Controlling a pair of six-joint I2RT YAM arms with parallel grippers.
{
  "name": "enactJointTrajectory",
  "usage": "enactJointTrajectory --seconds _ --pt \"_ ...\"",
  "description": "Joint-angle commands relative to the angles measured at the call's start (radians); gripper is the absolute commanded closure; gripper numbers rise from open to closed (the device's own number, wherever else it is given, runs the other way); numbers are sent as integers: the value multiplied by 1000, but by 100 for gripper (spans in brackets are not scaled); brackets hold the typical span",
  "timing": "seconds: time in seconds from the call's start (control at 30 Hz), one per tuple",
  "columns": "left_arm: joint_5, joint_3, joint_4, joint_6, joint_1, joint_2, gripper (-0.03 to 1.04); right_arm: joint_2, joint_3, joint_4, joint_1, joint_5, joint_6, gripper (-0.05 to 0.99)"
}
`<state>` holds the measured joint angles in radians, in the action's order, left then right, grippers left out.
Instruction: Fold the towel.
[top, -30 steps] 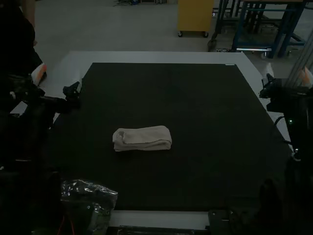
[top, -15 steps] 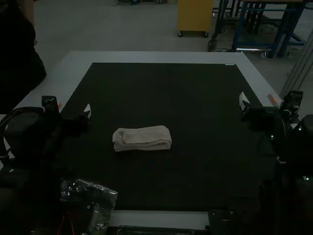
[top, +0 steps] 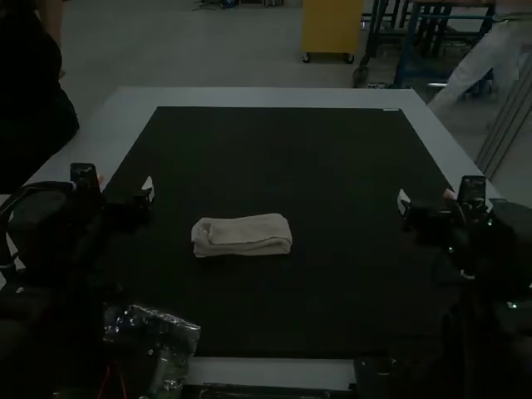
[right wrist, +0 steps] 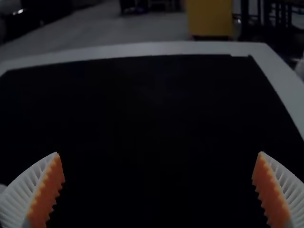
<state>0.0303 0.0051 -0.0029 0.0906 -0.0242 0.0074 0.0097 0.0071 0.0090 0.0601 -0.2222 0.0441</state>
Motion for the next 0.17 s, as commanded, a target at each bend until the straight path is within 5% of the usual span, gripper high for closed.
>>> enactJointTrajectory --seconds 0.0,0.13 --pt "8 -5 7 -6 9 -7 4 -10 -7 -23 -2 14 42 2" --pt "8 -5 7 -6 9 -7 4 -10 -7 -23 -2 14 42 2"
